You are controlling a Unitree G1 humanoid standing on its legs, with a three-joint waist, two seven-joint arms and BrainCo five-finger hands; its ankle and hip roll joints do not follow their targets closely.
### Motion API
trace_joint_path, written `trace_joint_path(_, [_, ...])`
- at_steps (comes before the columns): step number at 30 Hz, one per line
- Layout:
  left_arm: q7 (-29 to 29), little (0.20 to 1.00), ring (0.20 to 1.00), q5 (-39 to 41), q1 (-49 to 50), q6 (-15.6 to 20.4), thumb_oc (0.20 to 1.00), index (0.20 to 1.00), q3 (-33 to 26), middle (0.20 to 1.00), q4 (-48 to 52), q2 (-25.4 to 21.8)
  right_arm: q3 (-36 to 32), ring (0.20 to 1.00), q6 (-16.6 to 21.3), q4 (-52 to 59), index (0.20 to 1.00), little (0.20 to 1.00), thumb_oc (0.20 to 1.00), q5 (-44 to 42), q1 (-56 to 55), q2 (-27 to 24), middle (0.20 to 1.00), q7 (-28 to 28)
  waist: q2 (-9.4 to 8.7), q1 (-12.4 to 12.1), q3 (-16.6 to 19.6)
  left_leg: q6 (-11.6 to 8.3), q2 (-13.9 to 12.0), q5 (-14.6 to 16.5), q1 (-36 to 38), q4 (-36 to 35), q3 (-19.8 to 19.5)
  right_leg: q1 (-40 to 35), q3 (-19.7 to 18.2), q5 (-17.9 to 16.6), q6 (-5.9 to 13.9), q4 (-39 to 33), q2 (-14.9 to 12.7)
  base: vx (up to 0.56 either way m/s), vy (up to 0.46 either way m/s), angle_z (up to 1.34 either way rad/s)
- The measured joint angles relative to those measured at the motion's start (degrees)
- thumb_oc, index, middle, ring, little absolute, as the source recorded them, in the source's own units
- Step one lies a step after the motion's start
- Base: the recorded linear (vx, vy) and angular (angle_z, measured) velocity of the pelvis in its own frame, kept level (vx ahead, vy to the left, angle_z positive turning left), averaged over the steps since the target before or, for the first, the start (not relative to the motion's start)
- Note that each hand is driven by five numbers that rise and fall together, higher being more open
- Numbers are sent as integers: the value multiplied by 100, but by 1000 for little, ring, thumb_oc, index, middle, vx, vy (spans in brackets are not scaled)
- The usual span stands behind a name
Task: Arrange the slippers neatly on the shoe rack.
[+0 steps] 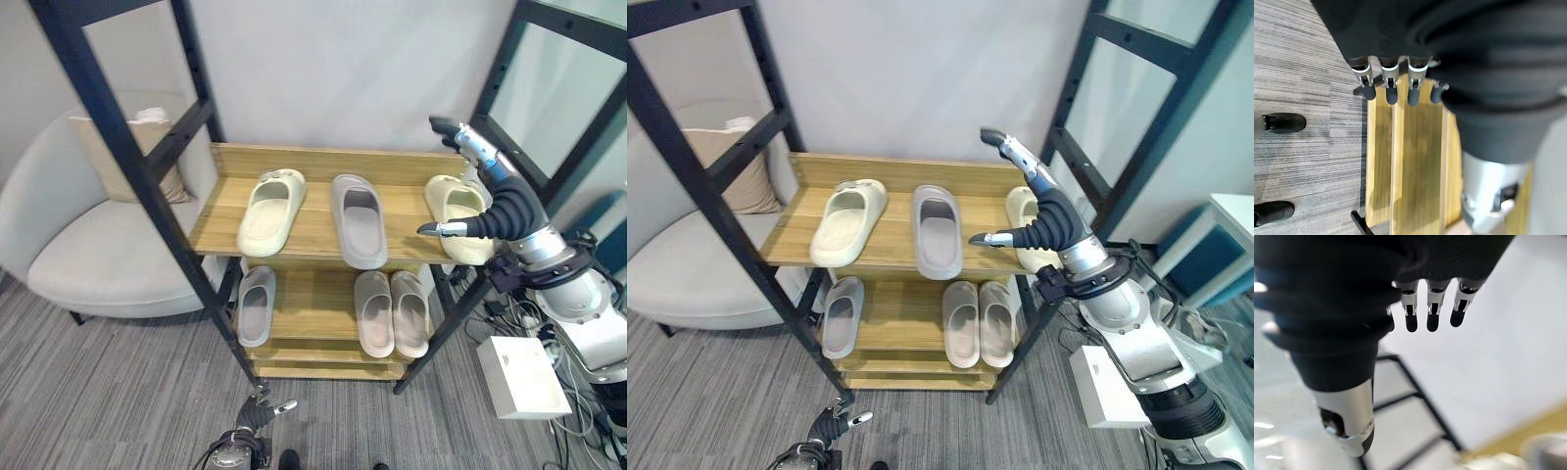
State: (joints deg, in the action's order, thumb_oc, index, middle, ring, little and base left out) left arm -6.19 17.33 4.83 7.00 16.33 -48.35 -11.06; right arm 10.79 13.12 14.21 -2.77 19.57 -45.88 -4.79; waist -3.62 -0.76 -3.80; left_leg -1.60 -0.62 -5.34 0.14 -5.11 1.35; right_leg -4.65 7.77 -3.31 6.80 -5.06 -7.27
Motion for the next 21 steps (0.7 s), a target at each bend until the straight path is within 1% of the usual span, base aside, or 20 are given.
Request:
trace_joint_path(1, [0, 1000, 1000, 1, 11, 0, 1000, 1000, 18, 1000, -1, -29, 105, 1000, -43, -306, 1000, 1000, 1000, 264, 124, 59, 1000, -107, -15, -37, -9, 27, 3, -32, -14, -2, -45, -8, 27, 1, 0, -1, 4, 5, 10, 15])
trace_joint_path(2, [-1, 1000, 1000, 1, 7, -1, 1000, 1000, 59, 1000, -9, -75, 359, 1000, -137, -957, 1000, 1000, 1000, 570, 397, 156, 1000, -295, -43, -132, -23, 19, 1, -38, -23, -2, -81, -12, 42, 8, 7, -2, 3, 11, 12, 15])
trace_joint_path(3, [2, 1000, 1000, 2, -7, -2, 1000, 1000, 66, 1000, 2, -95, 470, 1000, -255, -1336, 1000, 1000, 1000, 740, 496, 186, 1000, -387, -85, -211, -42, 13, 0, -41, -38, -4, -93, -13, 58, 8, 7, -2, 5, 10, 11, 16])
trace_joint_path(4, [2, 1000, 1000, 3, -9, 0, 1000, 1000, 66, 1000, 16, -104, 485, 1000, -348, -1556, 1000, 1000, 1000, 884, 531, 188, 1000, -429, -88, -313, -64, 4, 4, -44, -66, -4, -111, -8, 103, 8, 7, -1, 1, 15, 26, 22])
trace_joint_path(5, [1, 1000, 1000, 3, 0, -2, 1000, 1000, 72, 1000, 19, -125, 503, 1000, -446, -1829, 1000, 1000, 1000, 1059, 620, 194, 1000, -518, -102, -369, -102, -5, 13, -38, -113, 1, -143, 14, 155, 11, 11, -1, -7, 10, 21, 20])
trace_joint_path(6, [1, 1000, 1000, 3, 7, -2, 1000, 1000, 72, 1000, 18, -133, 503, 1000, -460, -1851, 1000, 1000, 1000, 1076, 627, 202, 1000, -521, -100, -385, -108, -3, 16, -40, -116, -1, -146, 13, 159, 11, 11, -1, -8, 33, 42, 16])
trace_joint_path(8, [2, 1000, 1000, 65, 157, 1, 1000, 1000, 34, 1000, 5, -248, 698, 1000, -564, -2561, 1000, 1000, 1000, 1190, 993, 516, 1000, -743, -127, -532, -180, 0, 31, -43, -118, -3, -237, -9, 204, 26, 20, -2, -13, 30, 36, 8])
trace_joint_path(9, [-2, 1000, 1000, 82, 128, 5, 1000, 1000, 28, 1000, -7, -264, 775, 1000, -607, -2756, 1000, 1000, 1000, 1192, 1125, 577, 1000, -773, -132, -536, -215, 2, 29, -42, -117, -2, -236, -5, 199, 26, 20, -2, -12, 12, 34, 7])
trace_joint_path(12, [-1, 1000, 1000, 182, 92, 15, 1000, 1000, -16, 1000, -9, -308, 982, 1000, -665, -3255, 1000, 1000, 1000, 1245, 1359, 623, 1000, -881, -132, -673, -359, 9, 37, -40, -149, -1, -254, 11, 225, 24, 20, -2, -17, 2, 7, 1])
trace_joint_path(13, [1, 1000, 1000, 180, 76, 15, 1000, 1000, -17, 1000, -8, -323, 1050, 1000, -707, -3391, 1000, 1000, 1000, 1295, 1446, 622, 1000, -886, -130, -672, -382, 9, 38, -40, -152, 1, -257, 14, 228, 25, 21, -2, -17, 0, 26, 5])
trace_joint_path(14, [-2, 1000, 1000, 183, 90, 21, 1000, 1000, -20, 1000, -7, -329, 1071, 1000, -731, -3480, 1000, 1000, 1000, 1292, 1505, 662, 1000, -902, -113, -748, -396, 6, 43, -55, -204, -2, -269, 45, 262, 29, 25, -2, -22, 4, 35, 1])
trace_joint_path(16, [-2, 1000, 1000, 183, 30, 28, 1000, 1000, -16, 1000, -25, -345, 1152, 1000, -752, -3859, 1000, 1000, 1000, 1289, 1765, 737, 1000, -960, -126, -743, -418, 19, 43, -107, -300, 35, -299, 137, 317, 23, 17, -1, -8, -2, 29, 9])
trace_joint_path(17, [-1, 1000, 1000, 185, 21, 28, 1000, 1000, -12, 1000, -25, -341, 1152, 1000, -758, -3927, 1000, 1000, 1000, 1288, 1808, 753, 1000, -972, -123, -744, -426, 38, 48, -125, -318, 36, -330, 144, 322, -1, -18, -2, -8, -10, 27, 16])
trace_joint_path(20, [-17, 1000, 1000, 187, -12, 47, 1000, 1000, -9, 1000, -31, -343, 1377, 1000, -734, -4297, 1000, 1000, 1000, 1289, 2192, 820, 1000, -1027, -121, -802, -491, 41, 62, -128, -336, 37, -380, 154, 346, -16, -39, -2, -3, -7, 12, 5])
trace_joint_path(21, [-37, 1000, 1000, 187, -37, 53, 1000, 1000, -7, 1000, -47, -347, 1456, 815, -726, -4444, 815, 815, 815, 1290, 2353, 849, 815, -1073, -122, -804, -510, 40, 61, -129, -344, 37, -381, 167, 341, -16, -39, -2, -2, -14, 21, 3])
